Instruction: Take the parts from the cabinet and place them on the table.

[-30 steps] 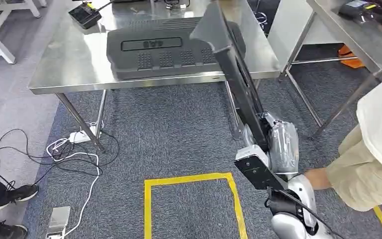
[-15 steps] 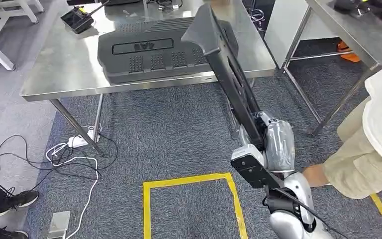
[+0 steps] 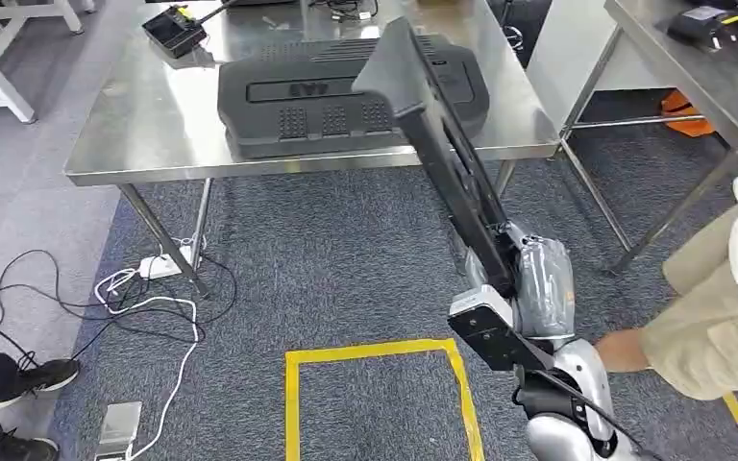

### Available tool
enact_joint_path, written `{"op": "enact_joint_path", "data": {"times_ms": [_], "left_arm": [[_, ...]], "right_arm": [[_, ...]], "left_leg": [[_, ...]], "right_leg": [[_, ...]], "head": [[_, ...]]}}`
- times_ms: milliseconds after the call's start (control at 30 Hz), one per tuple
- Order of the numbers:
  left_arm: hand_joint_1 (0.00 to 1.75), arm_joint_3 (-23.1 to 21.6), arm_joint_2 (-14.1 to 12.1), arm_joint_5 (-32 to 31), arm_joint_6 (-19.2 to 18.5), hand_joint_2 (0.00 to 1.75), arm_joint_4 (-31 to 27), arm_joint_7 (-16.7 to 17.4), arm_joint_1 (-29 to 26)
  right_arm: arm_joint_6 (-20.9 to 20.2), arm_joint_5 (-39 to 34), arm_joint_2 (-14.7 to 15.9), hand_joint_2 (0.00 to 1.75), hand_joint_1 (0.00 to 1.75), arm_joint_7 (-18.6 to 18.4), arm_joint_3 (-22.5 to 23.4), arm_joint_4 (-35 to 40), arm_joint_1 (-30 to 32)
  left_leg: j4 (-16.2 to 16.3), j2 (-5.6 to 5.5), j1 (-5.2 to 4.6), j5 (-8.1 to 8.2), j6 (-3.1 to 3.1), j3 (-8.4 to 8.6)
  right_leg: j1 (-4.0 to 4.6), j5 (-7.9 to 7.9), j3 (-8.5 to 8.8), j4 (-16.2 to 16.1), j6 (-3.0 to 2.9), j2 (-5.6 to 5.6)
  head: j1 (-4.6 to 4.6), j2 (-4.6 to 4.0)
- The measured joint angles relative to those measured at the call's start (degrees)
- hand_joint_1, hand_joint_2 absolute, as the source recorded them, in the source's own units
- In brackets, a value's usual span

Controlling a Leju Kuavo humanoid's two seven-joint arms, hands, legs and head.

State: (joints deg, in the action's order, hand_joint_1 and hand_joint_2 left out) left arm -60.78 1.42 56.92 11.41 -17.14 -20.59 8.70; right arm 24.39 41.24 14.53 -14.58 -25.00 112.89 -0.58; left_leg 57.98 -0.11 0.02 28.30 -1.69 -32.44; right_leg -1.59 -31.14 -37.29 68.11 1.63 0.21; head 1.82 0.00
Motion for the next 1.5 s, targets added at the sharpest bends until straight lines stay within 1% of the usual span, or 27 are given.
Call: {"op": "enact_joint_path", "data": {"times_ms": [33,67,200,267,300,367,400,433,467,533,567,600,700,767,800,867,900,933,967,1067,1100,1233,1300,1367,1433,1467,1500], "left_arm": [[0.0,0.0,0.04,0.0,0.0,1.75,0.0,0.0,0.0],[0.0,0.0,0.04,0.0,0.0,1.75,0.0,0.0,-0.02],[0.0,0.0,0.04,0.11,0.02,1.75,0.0,0.02,0.04],[0.0,0.0,0.04,0.15,0.09,1.75,0.0,0.02,0.05],[0.0,0.0,0.04,0.18,0.07,1.75,0.0,0.0,0.07],[0.0,0.0,0.04,0.17,-0.06,1.75,0.0,0.0,-0.09],[0.0,0.0,0.04,0.17,-0.15,1.75,0.0,-0.02,-0.23],[0.0,0.0,0.04,0.2,-0.15,1.75,0.0,-0.09,-0.34],[0.0,0.0,0.04,0.22,-0.15,1.75,0.0,-0.13,-0.41],[0.0,0.0,0.04,0.24,-0.15,1.75,0.0,-0.24,-0.39],[0.0,0.0,0.04,0.24,-0.15,1.75,0.0,-0.28,-0.39],[0.0,0.0,0.04,0.24,-0.13,1.75,0.0,-0.31,-0.39],[0.0,0.0,0.04,0.17,-0.13,1.75,0.0,-0.39,-0.54],[0.0,0.0,0.04,0.15,-0.13,1.75,0.0,-0.42,-0.41],[0.0,0.0,0.04,0.15,-0.13,1.75,0.0,-0.42,-0.35],[0.0,0.0,0.04,0.15,-0.15,1.75,0.0,-0.42,-0.42],[0.0,0.0,0.04,0.15,-0.15,1.75,0.0,-0.42,-0.48],[0.0,0.0,0.04,0.15,-0.13,1.75,0.0,-0.42,-0.5],[0.0,0.0,0.04,0.15,-0.13,1.75,0.0,-0.42,-0.51],[0.0,0.0,0.04,0.11,-0.15,1.75,0.0,-0.42,-0.53],[0.0,0.0,0.04,0.13,-0.13,1.75,0.0,-0.42,-0.44],[0.0,0.0,0.04,0.11,-0.13,1.75,0.0,-0.42,-0.44],[0.0,0.0,0.04,0.11,-0.13,1.75,0.0,-0.42,-0.41],[0.0,0.0,0.04,0.11,-0.13,1.75,0.0,-0.42,-0.39],[0.0,0.0,0.04,-0.02,-0.13,1.75,0.0,-0.39,-0.55],[0.0,-0.04,0.04,-0.15,-0.15,1.75,0.0,-0.31,-0.58],[0.0,-0.11,0.04,-0.28,-0.15,1.75,0.0,-0.24,-0.58]], "right_arm": [[0.0,0.0,0.0,1.75,1.75,0.0,0.0,0.0,0.0],[-0.02,0.0,0.0,1.75,1.75,0.0,0.0,-0.02,-0.07],[-0.5,0.09,0.0,1.75,1.75,0.0,0.0,-0.02,-0.03],[-0.7,0.09,0.0,1.75,1.75,0.0,0.0,-0.02,-0.09],[-0.74,0.09,0.0,1.75,1.75,-0.02,0.0,-0.02,-0.15],[-0.96,0.07,0.0,1.75,1.75,-0.2,0.0,-0.02,-0.15],[-1.14,0.07,0.0,1.75,1.75,-0.28,0.0,-0.02,-0.14],[-1.2,0.07,0.0,1.75,1.75,-0.35,0.0,-0.02,-0.13],[-1.25,0.04,0.0,1.75,1.75,-0.39,-0.02,-0.02,-0.12],[-1.25,0.04,0.0,1.75,1.75,-0.52,-0.02,-0.02,-0.13],[-1.25,0.04,0.0,1.75,1.75,-0.55,-0.02,-0.02,-0.13],[-1.25,0.04,0.0,1.75,1.75,-0.63,-0.02,-0.02,-0.19],[-1.22,0.13,-0.02,1.75,1.75,-0.98,-0.09,-0.02,-0.17],[-1.2,0.22,0.02,1.75,1.75,-1.27,-0.11,0.04,-0.1],[-1.2,0.31,0.02,1.75,1.75,-1.29,-0.13,0.07,-0.21],[-1.22,0.42,0.04,1.75,1.75,-1.55,-0.13,0.07,-0.01],[-1.22,0.44,0.02,1.75,1.75,-1.55,-0.15,0.07,0.12],[-1.22,0.44,0.02,1.75,1.75,-1.57,-0.15,0.07,0.2],[-1.25,0.46,0.02,1.75,1.75,-1.68,-0.15,0.07,0.26],[-1.24,0.59,0.02,1.75,1.75,-1.73,-0.15,0.07,0.23],[-1.25,0.59,0.02,1.75,1.75,-1.73,-0.15,0.07,0.21],[-1.25,0.63,0.02,1.75,1.75,-1.75,-0.15,0.09,0.34],[-1.25,0.63,0.0,1.75,1.75,-1.75,-0.15,0.11,0.28],[-1.25,0.77,0.0,1.75,1.75,-1.75,-0.15,0.11,0.26],[-1.22,0.96,0.0,1.75,1.75,-1.92,-0.15,0.11,0.29],[-1.22,1.03,0.0,1.75,1.75,-2.03,-0.15,0.11,0.32],[-1.2,1.07,0.0,1.75,1.75,-2.1,-0.15,0.11,0.39]], "left_leg": [[0.36,-0.07,0.0,0.35,0.24,0.12],[0.67,-0.09,-0.09,0.69,0.6,0.01],[0.87,-0.06,-0.32,0.94,1.68,-0.03],[2.29,-0.12,-0.16,2.06,2.47,0.09],[5.86,-0.07,-0.02,4.3,2.87,-1.61],[14.36,-0.07,0.38,7.99,3.37,-5.82],[17.66,-0.07,0.52,8.79,3.54,-7.66],[18.2,-0.07,0.65,8.08,3.56,-8.28],[16.16,-0.07,0.71,6.16,3.52,-7.52],[6.29,-0.07,0.72,0.37,3.24,-3.14],[2.05,-0.1,0.7,-0.67,2.94,-1.71],[1.17,-0.06,0.27,-0.15,2.72,-1.2],[1.18,-0.16,-0.07,-0.02,1.87,-1.36],[-0.2,0.01,0.51,-0.57,0.95,-0.53],[-0.37,0.06,0.51,-0.57,0.46,-0.38],[-0.37,0.14,0.32,-0.41,0.05,-0.35],[-0.32,0.14,0.21,-0.33,-0.08,-0.35],[-0.28,0.14,0.13,-0.28,-0.13,-0.33],[-0.23,0.11,0.1,-0.12,-0.18,-0.17],[0.24,-0.09,0.1,0.68,0.38,0.45],[0.77,-0.1,-0.37,1.03,0.85,0.28],[0.37,-0.08,-0.13,1.15,1.92,0.49],[1.37,-0.12,0.06,1.97,2.48,0.66],[8.7,-0.05,0.24,6.09,3.21,-2.63],[16.49,-0.05,0.53,8.89,3.58,-6.81],[18.12,-0.05,0.61,8.66,3.65,-8.0],[17.13,-0.05,0.66,7.34,3.6,-7.77]], "right_leg": [[0.01,2.65,2.27,-5.04,-0.17,-0.03],[0.09,2.28,3.36,-7.4,-0.4,-0.11],[0.52,2.12,3.27,-8.05,-1.22,0.18],[0.02,2.37,3.9,-8.78,-1.84,0.01],[-0.04,2.26,4.06,-8.83,-2.12,-0.16],[-0.01,2.1,4.2,-8.81,-2.35,-0.29],[-0.02,2.02,4.24,-8.79,-2.35,-0.28],[-0.05,1.94,4.34,-8.79,-2.35,-0.25],[-0.11,1.8,4.52,-8.79,-2.27,-0.18],[-0.23,1.42,5.21,-8.8,-1.82,-0.05],[-0.28,1.21,5.38,-8.89,-1.59,-0.07],[0.11,1.02,5.31,-8.65,-1.24,0.06],[-0.07,1.3,5.57,-9.54,-0.31,0.05],[-0.23,0.27,5.76,-8.56,0.2,0.0],[-0.13,-1.41,4.4,-5.91,0.14,0.0],[-0.01,-5.51,-0.37,3.21,0.26,0.03],[0.0,-6.5,-2.44,6.86,0.35,0.02],[0.02,-6.41,-3.34,8.26,0.38,0.02],[0.03,-4.65,-3.22,7.2,0.35,0.01],[0.04,3.44,2.82,-6.6,-0.24,-0.12],[0.39,2.46,3.49,-8.25,-0.25,-0.17],[0.56,2.26,3.38,-8.49,-1.33,0.13],[0.13,2.5,3.93,-9.08,-1.76,-0.04],[0.09,2.2,4.4,-9.17,-2.31,-0.29],[0.18,1.98,4.57,-9.13,-2.53,-0.3],[0.17,1.86,4.66,-9.12,-2.5,-0.25],[0.14,1.74,4.83,-9.1,-2.45,-0.18]], "head": [[0.33,0.0],[0.68,0.0],[0.15,0.0],[0.09,0.0],[-0.76,0.0],[-1.2,0.0],[-1.31,0.0],[-1.47,0.0],[-1.58,0.0],[-1.86,0.0],[-2.08,0.0],[-2.25,0.0],[-2.17,0.0],[-1.94,0.0],[-1.59,0.0],[-0.83,0.0],[-0.57,0.0],[-0.42,0.0],[-0.13,0.0],[0.81,0.0],[0.98,0.0],[0.24,0.0],[0.35,0.0],[-1.03,0.0],[-1.31,0.0],[-1.47,0.0],[-1.55,0.0]]}}
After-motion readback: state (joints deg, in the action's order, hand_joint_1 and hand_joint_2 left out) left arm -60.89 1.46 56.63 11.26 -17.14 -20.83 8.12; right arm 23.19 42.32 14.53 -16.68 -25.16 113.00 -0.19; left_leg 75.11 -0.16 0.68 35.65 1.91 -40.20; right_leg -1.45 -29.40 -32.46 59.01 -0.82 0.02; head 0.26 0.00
